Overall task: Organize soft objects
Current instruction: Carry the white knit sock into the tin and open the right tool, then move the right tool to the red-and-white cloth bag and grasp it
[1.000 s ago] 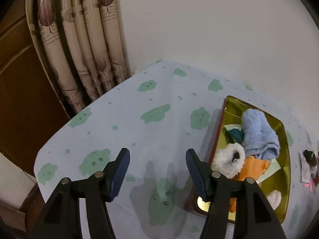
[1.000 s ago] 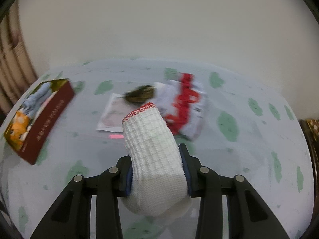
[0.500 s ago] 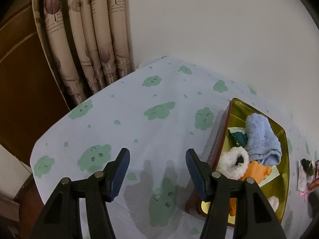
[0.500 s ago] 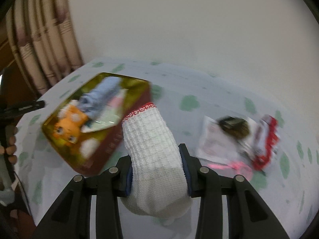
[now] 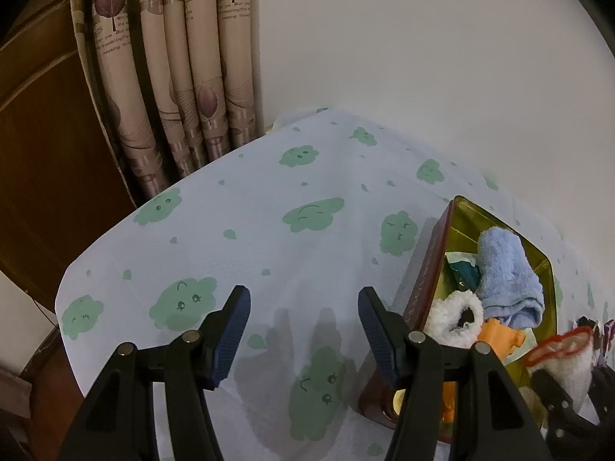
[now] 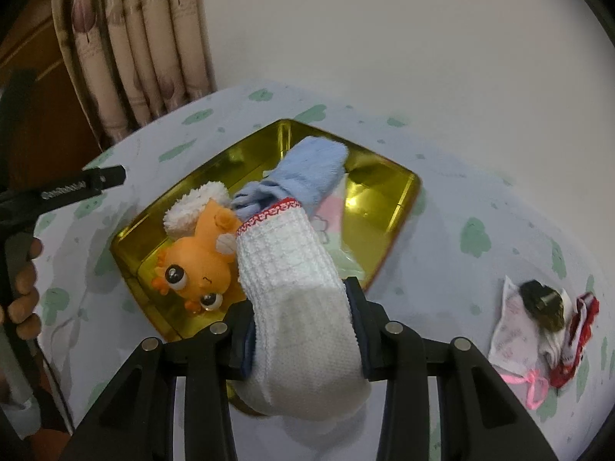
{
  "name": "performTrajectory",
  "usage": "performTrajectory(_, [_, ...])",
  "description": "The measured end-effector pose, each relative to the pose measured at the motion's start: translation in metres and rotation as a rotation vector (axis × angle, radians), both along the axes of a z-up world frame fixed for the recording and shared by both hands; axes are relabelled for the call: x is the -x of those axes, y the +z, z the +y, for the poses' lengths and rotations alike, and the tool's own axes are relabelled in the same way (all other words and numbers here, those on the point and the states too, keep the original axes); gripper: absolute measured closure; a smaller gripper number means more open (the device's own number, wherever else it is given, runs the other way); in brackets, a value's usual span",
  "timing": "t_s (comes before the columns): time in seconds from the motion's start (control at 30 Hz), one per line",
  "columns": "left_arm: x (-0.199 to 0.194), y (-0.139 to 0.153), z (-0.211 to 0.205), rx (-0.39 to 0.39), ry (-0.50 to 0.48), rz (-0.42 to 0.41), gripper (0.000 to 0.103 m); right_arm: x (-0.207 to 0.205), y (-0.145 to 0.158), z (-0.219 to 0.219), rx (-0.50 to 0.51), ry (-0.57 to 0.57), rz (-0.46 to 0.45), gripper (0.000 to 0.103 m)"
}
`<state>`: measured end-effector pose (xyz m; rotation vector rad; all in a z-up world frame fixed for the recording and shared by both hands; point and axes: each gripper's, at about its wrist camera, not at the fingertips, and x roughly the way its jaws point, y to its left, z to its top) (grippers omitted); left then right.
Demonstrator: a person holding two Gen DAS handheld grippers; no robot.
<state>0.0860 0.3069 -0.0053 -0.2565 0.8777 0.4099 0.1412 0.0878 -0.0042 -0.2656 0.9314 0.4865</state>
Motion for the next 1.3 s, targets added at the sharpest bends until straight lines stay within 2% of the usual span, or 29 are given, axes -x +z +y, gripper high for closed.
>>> performTrajectory(0.17, [-0.001, -0.001, 0.003, 0.020, 0.005, -0.005, 0.043, -0.010, -0.010, 0.016, 0.035, 0.008, 0.002, 0.066])
performTrajectory(0.57, [-0.002, -0.002, 0.002, 0.018, 0.002, -0.005, 0.043, -0.027, -0.026, 0.026, 0.002, -0.037, 0.050, 0.066])
performTrajectory(0.67, [-0.002, -0.002, 0.002, 0.017, 0.002, -0.007, 0.043, -0.025, -0.025, 0.023, 0.006, -0.037, 0.042, 0.058])
performTrajectory(0.73, [-0.002, -0.002, 0.002, 0.014, -0.001, -0.005, 0.043, -0.025, -0.023, 0.021, 0.004, -0.045, 0.037, 0.038])
performTrajectory(0.77, [-0.003, -0.002, 0.002, 0.013, 0.000, -0.005, 0.043, -0.024, -0.022, 0.021, -0.006, -0.038, 0.036, 0.035])
performTrajectory(0.97, [-0.003, -0.002, 0.002, 0.012, -0.002, -0.007, 0.043, -0.012, -0.010, 0.018, 0.004, -0.027, 0.007, 0.031])
performTrajectory(1.03, [-0.003, -0.002, 0.001, 0.013, -0.002, -0.005, 0.043, -0.005, -0.004, 0.018, 0.008, -0.021, -0.013, 0.020])
performTrajectory(1.3, [-0.003, -0.001, 0.000, 0.005, -0.003, -0.002, 0.043, 0.018, 0.024, -0.001, -0.049, -0.024, -0.059, 0.019])
